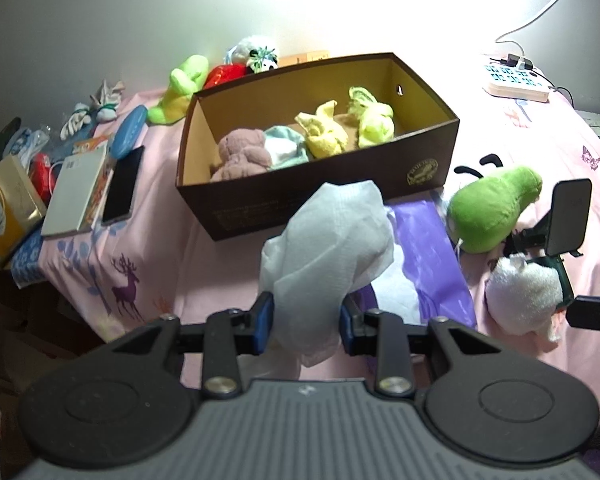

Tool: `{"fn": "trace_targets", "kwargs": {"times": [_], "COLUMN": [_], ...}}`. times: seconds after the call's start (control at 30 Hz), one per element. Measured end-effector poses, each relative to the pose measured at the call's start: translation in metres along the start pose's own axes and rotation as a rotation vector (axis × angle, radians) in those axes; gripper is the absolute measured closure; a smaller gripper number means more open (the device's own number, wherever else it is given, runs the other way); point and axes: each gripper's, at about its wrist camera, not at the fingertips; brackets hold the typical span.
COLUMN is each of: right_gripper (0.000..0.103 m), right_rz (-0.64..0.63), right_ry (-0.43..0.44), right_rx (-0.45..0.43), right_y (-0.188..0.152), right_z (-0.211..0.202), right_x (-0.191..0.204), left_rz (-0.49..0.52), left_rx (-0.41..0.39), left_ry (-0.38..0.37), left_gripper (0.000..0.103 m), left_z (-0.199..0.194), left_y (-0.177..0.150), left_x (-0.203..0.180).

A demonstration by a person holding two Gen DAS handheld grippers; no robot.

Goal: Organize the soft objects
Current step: 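Lift the white bag with the left tool and carry it over the box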

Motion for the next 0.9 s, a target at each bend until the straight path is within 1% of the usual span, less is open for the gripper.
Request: {"fn": "trace_targets", "kwargs": {"times": [0.17, 0.5, 0.67, 0.77, 0.9], "right_gripper": [0.073, 0.073, 0.073, 0.072, 0.073], "right_rz": [0.014, 0.029, 0.050, 0.064, 0.066], "right_ry": [-0.017, -0.060, -0.110, -0.139, -0.183], "right_rx": [-0.015, -0.036, -0.054, -0.062, -0.065], "right_y": [0.003, 0.004, 0.004, 0.005, 0.007], "right_z": [0.007, 0.030, 0.034, 0.033, 0.030], "right_x": [0.006, 0.019, 0.020, 0.017, 0.012], "left_rz": [0.014, -0.015, -0.030, -0.043, -0.043], "left_rx": [-0.015, -0.064, -0.076, -0.080, -0.092], "left_ry": [0.010, 0.059, 0.091, 0.095, 0.106], "left_gripper": [0.071, 0.071, 0.070, 0.070, 0.070], "left_z": [0.010, 0.036, 0.052, 0.062, 0.074], "left_y": [0.014, 0.043, 0.058, 0.068, 0.085], "left_x": [0.011, 0.048, 0.068, 0.077, 0.080]}}
Point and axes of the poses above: each gripper's, at about its wrist camera, not at the fingertips, and z roughly the way its jaws point, x to its left, y to its top
